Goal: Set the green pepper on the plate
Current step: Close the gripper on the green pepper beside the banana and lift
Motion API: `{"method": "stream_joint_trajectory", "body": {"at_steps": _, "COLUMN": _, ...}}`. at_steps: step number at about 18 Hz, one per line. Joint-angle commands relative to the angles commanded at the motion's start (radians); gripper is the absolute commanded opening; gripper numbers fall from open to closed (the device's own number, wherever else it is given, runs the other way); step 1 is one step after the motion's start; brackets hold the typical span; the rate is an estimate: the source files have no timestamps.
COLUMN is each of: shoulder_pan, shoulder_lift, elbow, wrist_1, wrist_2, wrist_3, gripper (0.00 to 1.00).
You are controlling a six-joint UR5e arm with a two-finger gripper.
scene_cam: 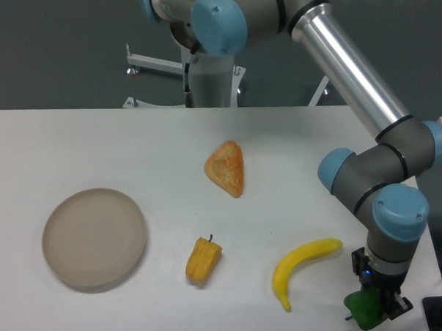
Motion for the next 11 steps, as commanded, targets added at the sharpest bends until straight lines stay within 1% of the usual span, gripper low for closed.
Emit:
{"method": "stream_joint_trajectory", "body": {"at_steps": 4, "shoulder_pan": -0.011, "shoulder_lift": 0.021, "elbow": -0.020, "wrist_1": -0.006, "wrist_2": -0.002, "wrist_3": -0.017, "gripper": 0.39}}
{"method": "stream_joint_trajectory", "body": {"at_steps": 6, "shoulder_pan": -0.014, "shoulder_lift": 0.044, "elbow": -0.041, "wrist_1": -0.031, "wrist_2": -0.003, "wrist_3": -0.060, "gripper": 0.39}}
{"method": "stream_joint_trajectory", "body": {"at_steps": 9, "shoulder_pan": -0.018, "shoulder_lift": 0.104, "elbow": -0.112, "wrist_1": -0.037, "wrist_2": -0.043, "wrist_3": -0.092, "gripper": 0.38}}
{"method": "stream_joint_trajectory", "body": {"at_steps": 11, "shoulder_pan": -0.020, "shoulder_lift": 0.149, "elbow": -0.164, "wrist_1": -0.041, "wrist_2": -0.060, "wrist_3": -0.144, "gripper": 0.39}}
